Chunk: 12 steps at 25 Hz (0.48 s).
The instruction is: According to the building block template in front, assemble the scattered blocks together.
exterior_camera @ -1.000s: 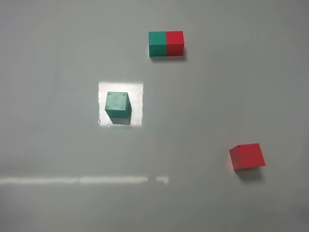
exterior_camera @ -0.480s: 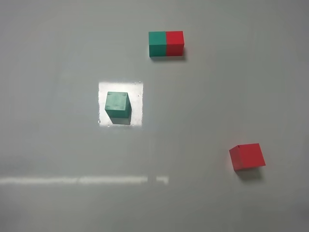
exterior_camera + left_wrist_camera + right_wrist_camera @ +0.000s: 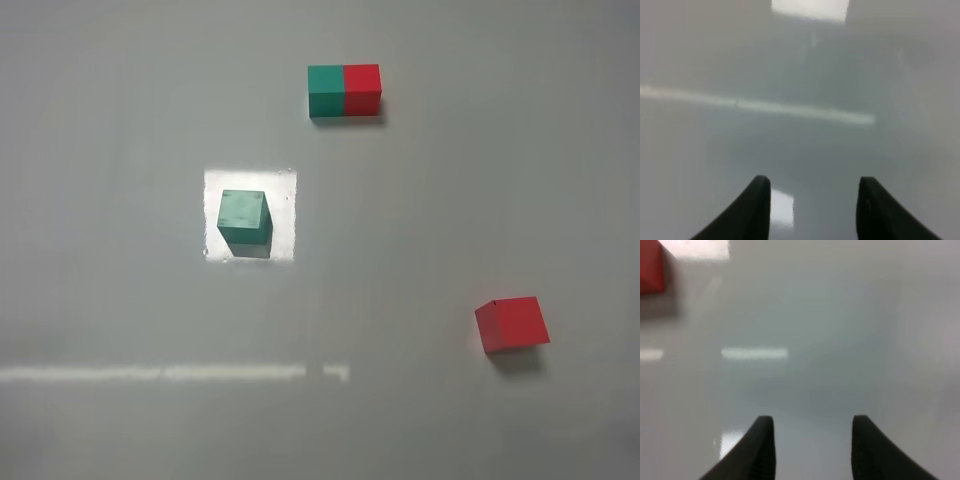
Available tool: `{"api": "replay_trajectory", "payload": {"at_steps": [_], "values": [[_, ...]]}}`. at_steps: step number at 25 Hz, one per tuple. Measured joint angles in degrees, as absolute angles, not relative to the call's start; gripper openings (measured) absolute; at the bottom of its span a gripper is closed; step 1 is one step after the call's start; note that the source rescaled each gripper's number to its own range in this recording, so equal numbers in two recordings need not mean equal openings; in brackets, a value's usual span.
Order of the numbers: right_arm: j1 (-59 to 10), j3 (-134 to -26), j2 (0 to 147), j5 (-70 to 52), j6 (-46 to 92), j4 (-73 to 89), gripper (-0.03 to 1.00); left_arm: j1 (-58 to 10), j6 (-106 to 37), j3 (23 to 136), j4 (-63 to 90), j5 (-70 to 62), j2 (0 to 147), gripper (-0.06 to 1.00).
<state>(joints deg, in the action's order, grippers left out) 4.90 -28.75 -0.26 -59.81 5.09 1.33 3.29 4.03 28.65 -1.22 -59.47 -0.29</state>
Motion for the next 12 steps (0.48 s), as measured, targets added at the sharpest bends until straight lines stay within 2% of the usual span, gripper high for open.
{"api": "replay_trajectory", "payload": {"at_steps": [12], "values": [[4.90,-28.75,-0.26,-59.81,5.09,1.33,0.00,3.29,4.03,28.65,-1.22,-59.47,-0.29,0.09]]}}
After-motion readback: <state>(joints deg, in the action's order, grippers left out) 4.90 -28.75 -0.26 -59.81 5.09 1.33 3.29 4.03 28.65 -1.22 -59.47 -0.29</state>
